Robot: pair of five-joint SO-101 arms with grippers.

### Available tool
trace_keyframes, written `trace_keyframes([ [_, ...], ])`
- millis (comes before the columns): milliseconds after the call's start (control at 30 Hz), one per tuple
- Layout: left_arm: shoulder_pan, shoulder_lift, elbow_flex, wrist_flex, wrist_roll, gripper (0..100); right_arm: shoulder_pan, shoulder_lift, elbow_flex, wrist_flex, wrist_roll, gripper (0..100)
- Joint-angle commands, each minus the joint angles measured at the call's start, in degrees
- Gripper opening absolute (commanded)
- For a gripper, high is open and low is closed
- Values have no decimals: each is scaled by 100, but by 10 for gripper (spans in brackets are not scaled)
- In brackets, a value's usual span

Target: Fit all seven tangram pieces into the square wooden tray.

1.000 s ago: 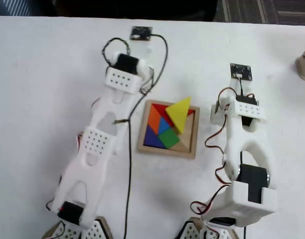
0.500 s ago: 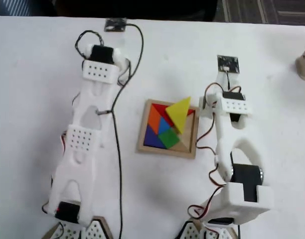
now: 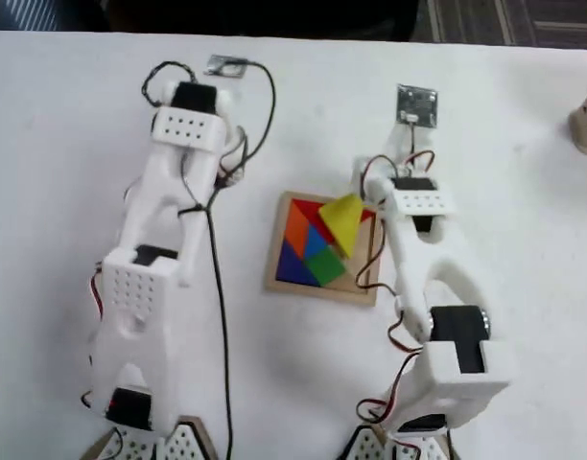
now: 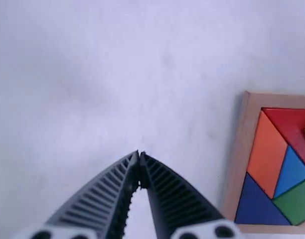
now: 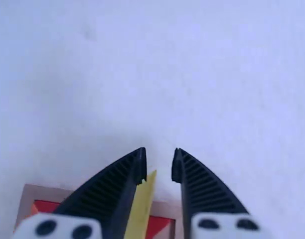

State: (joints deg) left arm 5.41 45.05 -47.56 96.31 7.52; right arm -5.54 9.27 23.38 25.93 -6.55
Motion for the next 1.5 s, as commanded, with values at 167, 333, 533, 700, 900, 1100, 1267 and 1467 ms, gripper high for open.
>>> trace_keyframes([
  [167, -198, -479, 325, -958, -35, 20, -400, 13, -308, -321, 246, 103],
  [333, -171, -470, 404, -993, -35, 20, -514, 13, -299, -242, 800, 24],
  [533, -198, -470, 404, -985, -53, 20, -708, 22, -299, 242, 1398, 18],
  [700, -207, -488, 413, -941, -79, 20, -690, -4, -299, 532, 1600, 18],
  [900, -330, -549, 484, -879, -70, 20, -690, -13, -299, 884, 1749, 18],
  [1100, -382, -541, 501, -853, -79, 20, -699, -31, -308, 1077, 1749, 18],
  [1267, -356, -541, 510, -853, -79, 20, -690, -224, -264, 1437, 1749, 18],
  [1467, -321, -549, 598, -897, -88, 20, -699, -233, -264, 1604, 1749, 18],
])
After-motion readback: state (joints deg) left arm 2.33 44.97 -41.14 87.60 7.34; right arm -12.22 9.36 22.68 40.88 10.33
